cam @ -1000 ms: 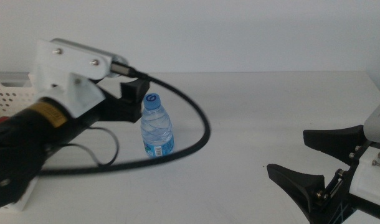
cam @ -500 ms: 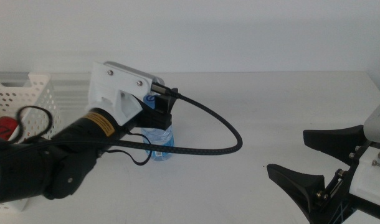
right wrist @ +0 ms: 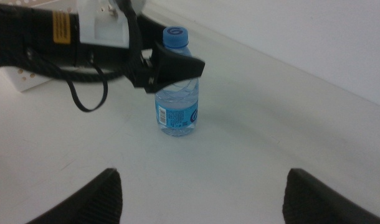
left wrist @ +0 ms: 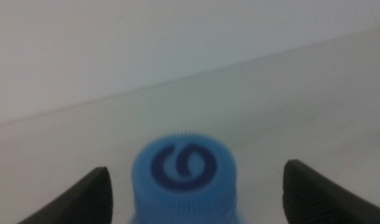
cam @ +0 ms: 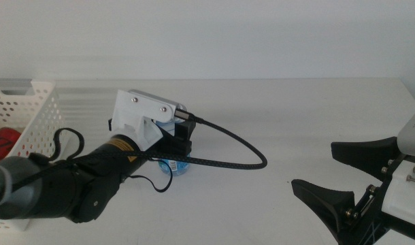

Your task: Use arms to grab the bottles and put them into the dustbin to the left of the table.

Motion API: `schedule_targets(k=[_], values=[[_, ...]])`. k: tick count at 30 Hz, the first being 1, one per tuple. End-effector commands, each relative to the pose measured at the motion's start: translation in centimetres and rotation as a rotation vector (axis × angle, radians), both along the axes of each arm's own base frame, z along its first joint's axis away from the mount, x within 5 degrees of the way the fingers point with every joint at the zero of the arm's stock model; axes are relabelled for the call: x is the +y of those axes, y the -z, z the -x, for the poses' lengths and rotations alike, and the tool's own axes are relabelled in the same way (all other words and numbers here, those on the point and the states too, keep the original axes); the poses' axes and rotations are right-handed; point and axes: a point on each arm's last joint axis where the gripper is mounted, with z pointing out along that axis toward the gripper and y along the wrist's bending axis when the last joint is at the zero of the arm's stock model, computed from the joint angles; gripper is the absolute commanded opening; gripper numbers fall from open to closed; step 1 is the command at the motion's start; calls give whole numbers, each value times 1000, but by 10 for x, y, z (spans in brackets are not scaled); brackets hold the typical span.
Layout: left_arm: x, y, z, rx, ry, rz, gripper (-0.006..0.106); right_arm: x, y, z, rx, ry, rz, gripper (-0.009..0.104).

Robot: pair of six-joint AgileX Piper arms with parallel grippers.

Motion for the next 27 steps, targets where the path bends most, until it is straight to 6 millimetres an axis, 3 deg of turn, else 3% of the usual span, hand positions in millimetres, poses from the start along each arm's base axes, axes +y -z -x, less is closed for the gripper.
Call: schedule_targets(k=[1,10,18,24,27], values=[[-2,-19,-5,-98,-14,78,90,1,-15,-1,-85,-7,-61,67],[-3,1,-9,-21,-34,101,90,1,-15,-1,-85,-7,-61,67],[-3,4,-10,-16,-32,95,90,1,-15,-1,-85,-7,-61,67],[0,1,-12,-49,-76,133,72,1,-15,-1,-85,-7,-61,67],[0,2,-12,-43,-79,131,51,1,-15,-1,-85,-7,-61,67]])
